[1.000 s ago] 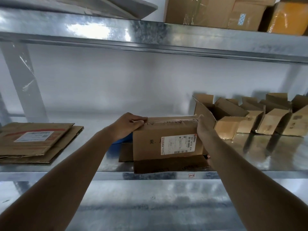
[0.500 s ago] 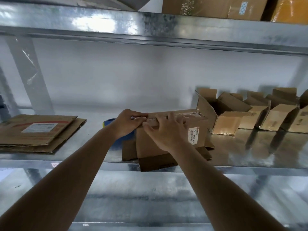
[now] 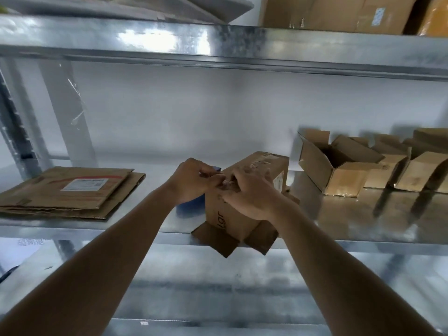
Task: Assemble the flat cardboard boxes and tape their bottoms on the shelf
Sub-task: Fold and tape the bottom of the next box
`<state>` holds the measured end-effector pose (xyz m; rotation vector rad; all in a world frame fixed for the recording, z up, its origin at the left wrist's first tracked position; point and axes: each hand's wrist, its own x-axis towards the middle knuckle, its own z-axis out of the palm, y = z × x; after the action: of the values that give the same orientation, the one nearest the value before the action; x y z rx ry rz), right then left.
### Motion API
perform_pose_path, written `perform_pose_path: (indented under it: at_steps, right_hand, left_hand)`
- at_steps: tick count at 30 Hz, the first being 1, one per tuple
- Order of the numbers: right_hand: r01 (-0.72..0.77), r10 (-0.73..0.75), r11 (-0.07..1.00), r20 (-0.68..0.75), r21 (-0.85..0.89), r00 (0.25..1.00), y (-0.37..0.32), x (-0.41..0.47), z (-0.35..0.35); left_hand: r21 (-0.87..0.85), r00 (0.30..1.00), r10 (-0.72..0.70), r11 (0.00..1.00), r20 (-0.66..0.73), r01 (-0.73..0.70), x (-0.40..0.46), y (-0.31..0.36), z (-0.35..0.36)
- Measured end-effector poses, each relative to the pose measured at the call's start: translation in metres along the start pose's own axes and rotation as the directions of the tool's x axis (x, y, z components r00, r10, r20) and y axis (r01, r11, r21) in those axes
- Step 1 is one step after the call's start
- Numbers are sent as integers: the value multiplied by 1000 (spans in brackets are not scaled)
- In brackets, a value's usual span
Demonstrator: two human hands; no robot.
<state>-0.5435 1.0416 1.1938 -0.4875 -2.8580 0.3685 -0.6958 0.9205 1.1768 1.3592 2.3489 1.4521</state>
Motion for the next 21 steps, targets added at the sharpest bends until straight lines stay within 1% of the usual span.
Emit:
perform_pose_path:
  at_steps: [1,3,5,7,9,11,13,17,19,21]
  right_hand:
    - [-19,19,1000,-1,-21,1000,-5,-2,-4]
    - [-54,51,991,-27,-119,998,-16,-7,-6]
    - [-64,53,969,-51,-237,997,-23,-8,-3]
    - [-62,48,958,-58,-280,997,-23,-8,0]
    - [-78,59,963,-80,-258,995,-19,-10,-1]
    - [-93,70,974,-115,-205,991,-15,-13,-3]
    - [-122,94,973,-145,-198,985,-13,-17,-4]
    - [-223,185,945,-171,-240,968,-18,-27,1]
    - [-316,278,896,-161,-313,947,-24,-26,9]
    - [-384,320,845,-224,-372,921,-27,-21,17]
  left_hand:
    - [-14,999,7,1000,42,-6,1,-1,-2]
    - [-42,989,44,998,140,-38,3,-1,-3]
    - [-130,969,73,991,238,-42,4,-1,-4]
    - [-274,952,55,961,301,31,7,-6,-6]
    - [-381,939,38,919,341,101,10,-15,-7]
    - [-407,933,64,909,354,92,12,-21,-3]
    - [-438,938,93,896,334,67,11,-23,4]
    - [-490,938,92,867,335,90,9,-28,15]
    - [-492,927,109,866,358,88,9,-30,18]
    - [-428,930,88,900,358,80,13,-31,23]
